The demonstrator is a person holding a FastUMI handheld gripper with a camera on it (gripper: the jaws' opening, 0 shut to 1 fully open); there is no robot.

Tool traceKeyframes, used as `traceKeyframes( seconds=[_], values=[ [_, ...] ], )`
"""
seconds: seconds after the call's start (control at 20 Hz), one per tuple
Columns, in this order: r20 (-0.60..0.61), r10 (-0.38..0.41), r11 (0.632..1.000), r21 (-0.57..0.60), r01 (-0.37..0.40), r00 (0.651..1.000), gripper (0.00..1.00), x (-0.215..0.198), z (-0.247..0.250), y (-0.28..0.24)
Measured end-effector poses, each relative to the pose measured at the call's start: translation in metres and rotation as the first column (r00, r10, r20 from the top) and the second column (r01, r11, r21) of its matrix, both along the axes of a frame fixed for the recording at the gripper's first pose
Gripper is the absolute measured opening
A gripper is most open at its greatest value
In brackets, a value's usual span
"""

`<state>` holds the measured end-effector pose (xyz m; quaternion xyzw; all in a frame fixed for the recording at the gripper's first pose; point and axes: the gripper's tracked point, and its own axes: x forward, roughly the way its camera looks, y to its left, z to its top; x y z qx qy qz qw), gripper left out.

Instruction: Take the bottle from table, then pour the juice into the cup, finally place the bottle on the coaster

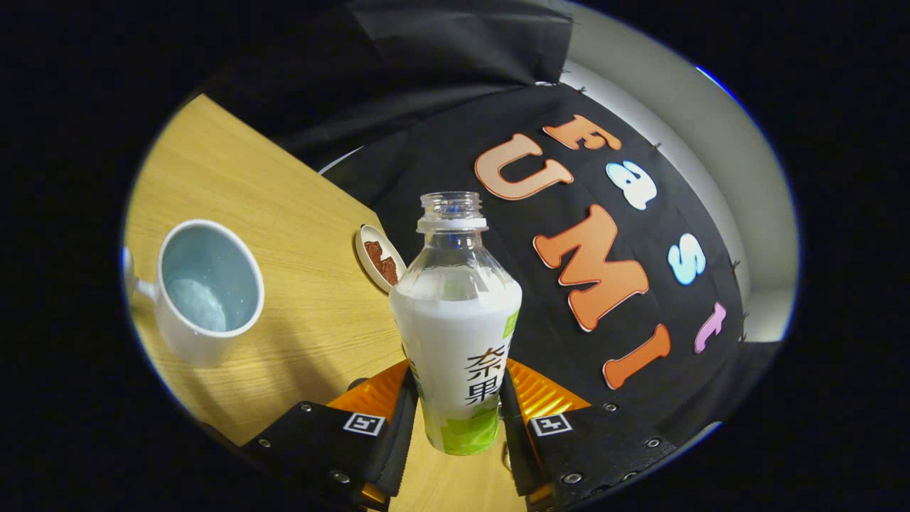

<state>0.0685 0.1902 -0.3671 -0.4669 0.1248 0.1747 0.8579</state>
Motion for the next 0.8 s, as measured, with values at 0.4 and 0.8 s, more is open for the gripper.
traceKeyframes(
  seconds=[0.4,0.8],
  values=[
    [-0.172,-0.181,0.885,0.4,0.237,0.968,0.6,0.038,-0.004,-0.016],
    [-0.352,-0.242,0.719,0.561,0.411,0.904,0.6,0.06,-0.046,-0.027]
  ],
)
